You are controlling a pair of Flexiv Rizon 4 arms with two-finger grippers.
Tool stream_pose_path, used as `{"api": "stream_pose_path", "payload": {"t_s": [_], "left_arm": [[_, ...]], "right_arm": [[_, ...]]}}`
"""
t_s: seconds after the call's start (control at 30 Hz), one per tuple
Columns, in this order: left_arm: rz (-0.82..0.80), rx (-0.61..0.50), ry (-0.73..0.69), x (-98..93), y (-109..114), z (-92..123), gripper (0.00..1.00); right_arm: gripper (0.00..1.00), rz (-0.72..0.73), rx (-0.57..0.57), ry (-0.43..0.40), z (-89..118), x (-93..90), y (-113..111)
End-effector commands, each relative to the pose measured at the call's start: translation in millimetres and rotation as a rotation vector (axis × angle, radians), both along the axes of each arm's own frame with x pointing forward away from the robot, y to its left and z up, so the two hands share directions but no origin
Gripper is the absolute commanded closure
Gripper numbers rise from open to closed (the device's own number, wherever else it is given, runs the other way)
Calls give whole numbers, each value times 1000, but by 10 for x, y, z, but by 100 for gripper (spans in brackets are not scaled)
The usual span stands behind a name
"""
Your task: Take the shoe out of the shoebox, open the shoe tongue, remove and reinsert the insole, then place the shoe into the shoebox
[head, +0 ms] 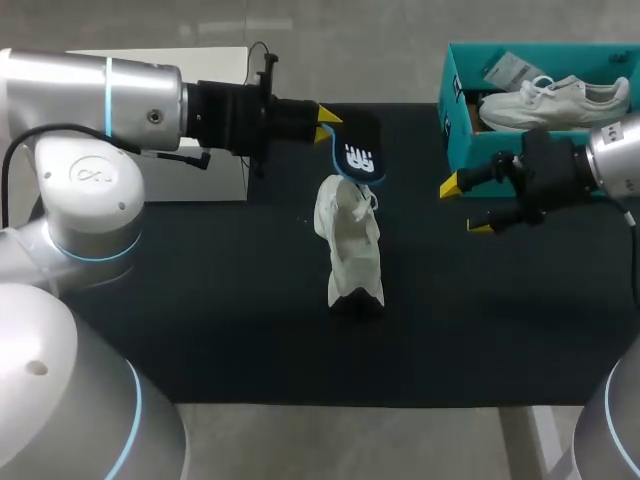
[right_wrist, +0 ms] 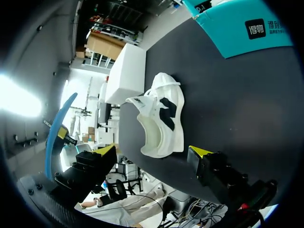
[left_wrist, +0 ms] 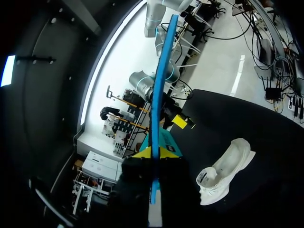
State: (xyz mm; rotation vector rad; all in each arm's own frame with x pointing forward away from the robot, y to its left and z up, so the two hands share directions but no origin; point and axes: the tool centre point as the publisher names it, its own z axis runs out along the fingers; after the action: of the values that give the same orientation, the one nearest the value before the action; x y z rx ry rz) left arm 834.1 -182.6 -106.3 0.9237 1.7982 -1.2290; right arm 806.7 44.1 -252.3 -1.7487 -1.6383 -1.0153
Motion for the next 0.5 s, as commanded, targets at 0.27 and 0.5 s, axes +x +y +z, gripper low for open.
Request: {"api": "stream_pose_path", "payload": {"t_s": [0.27, 0.5], "left_arm": [[-27, -29, 9, -42, 19, 7, 100], [-27, -29, 9, -42, 19, 7, 100]], "right_arm": [[0, -2, -3, 1, 4, -8, 9], [0, -2, -3, 1, 4, -8, 9]]}}
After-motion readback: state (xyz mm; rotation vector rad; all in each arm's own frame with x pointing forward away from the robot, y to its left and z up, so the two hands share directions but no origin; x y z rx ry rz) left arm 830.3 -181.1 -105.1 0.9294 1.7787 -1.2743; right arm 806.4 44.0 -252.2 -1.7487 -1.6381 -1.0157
